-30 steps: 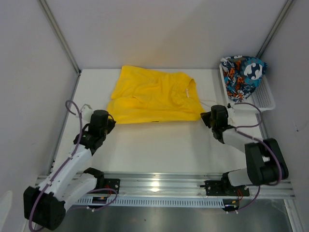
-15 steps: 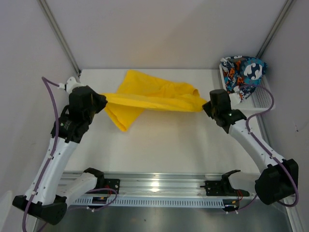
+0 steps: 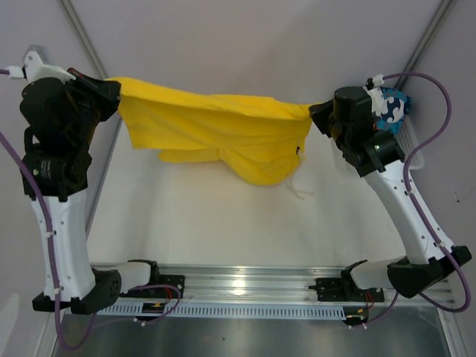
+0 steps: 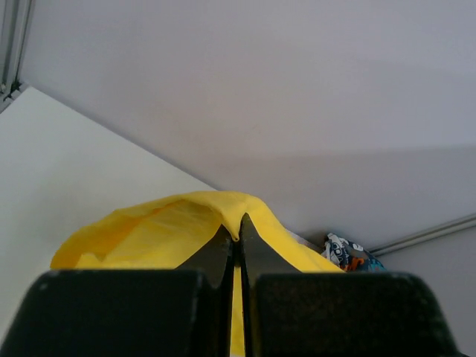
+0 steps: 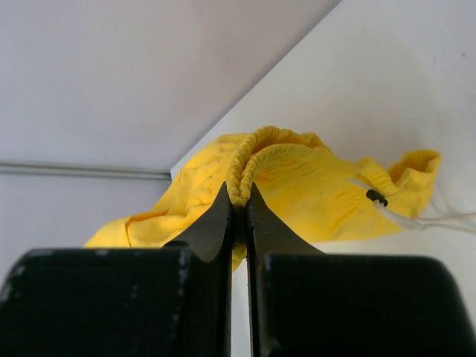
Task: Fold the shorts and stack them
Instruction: Flatten the shorts out
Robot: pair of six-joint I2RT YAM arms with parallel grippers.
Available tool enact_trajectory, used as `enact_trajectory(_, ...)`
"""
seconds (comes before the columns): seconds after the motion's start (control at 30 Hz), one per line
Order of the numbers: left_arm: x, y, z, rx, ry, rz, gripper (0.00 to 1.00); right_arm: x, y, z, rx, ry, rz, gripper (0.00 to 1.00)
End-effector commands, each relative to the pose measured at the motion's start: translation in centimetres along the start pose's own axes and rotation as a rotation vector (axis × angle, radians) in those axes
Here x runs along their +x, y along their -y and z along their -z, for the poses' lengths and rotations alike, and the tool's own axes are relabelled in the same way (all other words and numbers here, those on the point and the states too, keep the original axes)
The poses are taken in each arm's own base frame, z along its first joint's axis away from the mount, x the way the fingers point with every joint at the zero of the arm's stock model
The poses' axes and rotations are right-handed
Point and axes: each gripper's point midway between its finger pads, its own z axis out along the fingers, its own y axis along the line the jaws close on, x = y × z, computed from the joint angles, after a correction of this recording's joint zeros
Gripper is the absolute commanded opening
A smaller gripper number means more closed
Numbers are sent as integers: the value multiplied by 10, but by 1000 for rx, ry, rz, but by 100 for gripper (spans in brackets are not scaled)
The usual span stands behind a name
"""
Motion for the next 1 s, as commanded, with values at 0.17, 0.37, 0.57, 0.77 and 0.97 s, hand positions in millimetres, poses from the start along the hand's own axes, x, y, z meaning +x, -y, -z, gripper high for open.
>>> enact_trajectory(0.17,-35,12,56,77,122,-51,0,0,2,28,-30,-12,17,0)
enact_trajectory(0.37,7,-9,27,33,6,-43,0,14,12,17,1,-33,49,0)
enact_trajectory(0.57,15,-18,10,21,-2,-31,0,17,11,3,-8,-40,72,0)
enact_trajectory(0.77,-8,-20,-33,9,28,7,0,-9,-17,-28,-92,19,65,0)
enact_trajectory(0.97,-32,-11,-101,116,4,87,0,-45,-74,-74,-449,-7,-75,0)
